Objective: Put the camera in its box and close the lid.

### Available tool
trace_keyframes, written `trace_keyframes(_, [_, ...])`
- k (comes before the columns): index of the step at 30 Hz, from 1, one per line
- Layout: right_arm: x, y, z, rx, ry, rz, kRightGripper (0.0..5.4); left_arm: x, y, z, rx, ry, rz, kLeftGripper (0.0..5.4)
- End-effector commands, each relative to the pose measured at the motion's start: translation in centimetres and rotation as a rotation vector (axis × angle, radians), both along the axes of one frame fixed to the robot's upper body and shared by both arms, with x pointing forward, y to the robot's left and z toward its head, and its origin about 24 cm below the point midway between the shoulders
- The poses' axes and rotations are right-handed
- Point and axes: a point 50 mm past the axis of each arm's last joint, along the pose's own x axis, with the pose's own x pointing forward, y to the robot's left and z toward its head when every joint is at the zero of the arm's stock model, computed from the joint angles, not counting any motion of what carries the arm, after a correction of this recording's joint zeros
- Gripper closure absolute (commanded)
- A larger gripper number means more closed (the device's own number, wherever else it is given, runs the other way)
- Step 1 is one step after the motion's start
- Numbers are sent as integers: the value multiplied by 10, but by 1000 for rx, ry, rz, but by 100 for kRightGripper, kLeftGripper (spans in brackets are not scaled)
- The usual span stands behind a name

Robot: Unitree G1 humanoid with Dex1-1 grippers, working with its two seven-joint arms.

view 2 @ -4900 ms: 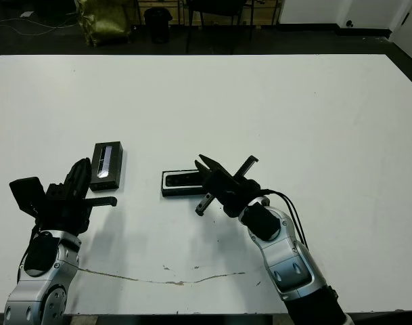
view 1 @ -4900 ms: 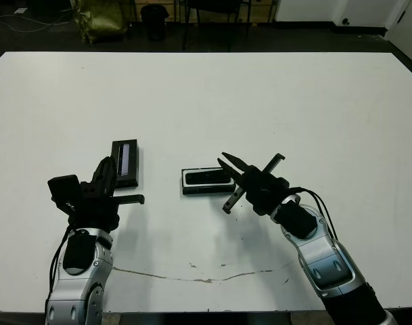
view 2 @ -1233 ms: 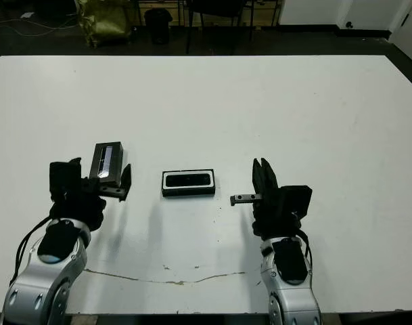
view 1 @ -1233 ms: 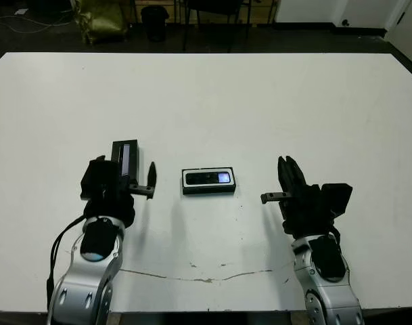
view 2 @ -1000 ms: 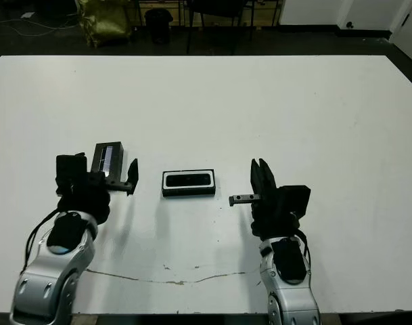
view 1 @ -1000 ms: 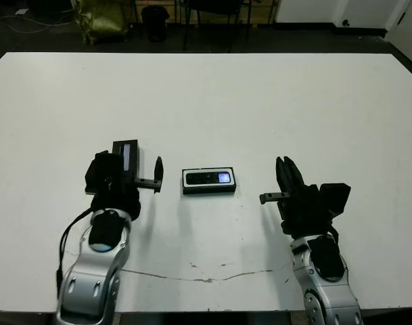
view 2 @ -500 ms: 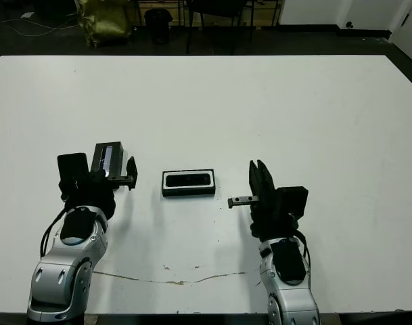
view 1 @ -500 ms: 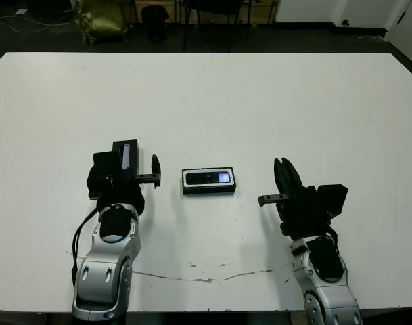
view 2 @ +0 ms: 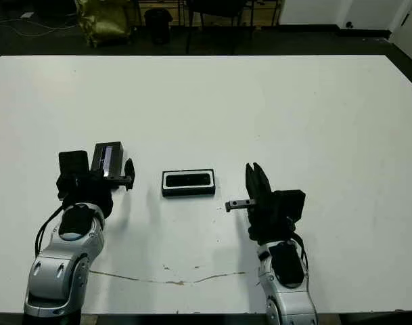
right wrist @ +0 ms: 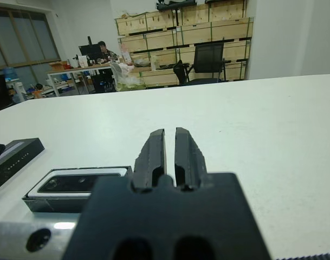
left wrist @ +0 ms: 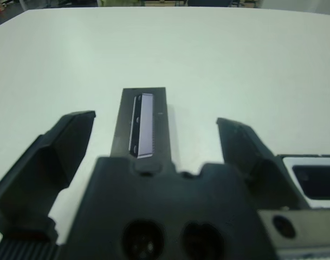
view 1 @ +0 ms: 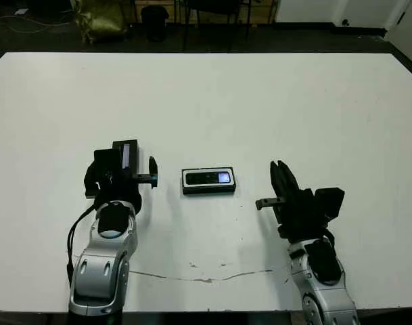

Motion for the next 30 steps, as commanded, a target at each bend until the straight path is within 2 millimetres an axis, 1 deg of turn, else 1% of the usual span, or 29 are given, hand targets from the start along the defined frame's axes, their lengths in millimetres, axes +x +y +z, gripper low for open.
trace_keyframes(1, [-3,-3,-7,-18,41,-12,540,1,3,-6,5,54,0,2])
trace_keyframes(3, [-4,-3,-6,-21,47,-14,540,1,3,-6,3,65,4,2])
trace_keyframes(13, [-7,-2,-5,-17,80,-18,540,11,11,-12,115,108,-1,2])
trace_keyframes(17, [-7,-1,-5,-17,87,-20,540,12,10,-13,85,112,6,2])
trace_keyframes(25, [-7,-1,-6,-8,105,-26,540,16,10,-16,99,120,12,2])
trace_keyframes(28, [-8,-2,-5,-19,102,-26,540,16,10,-18,65,115,-3,2])
trace_keyframes(30, [-8,-2,-6,-17,104,-27,540,16,10,-19,-7,122,4,2])
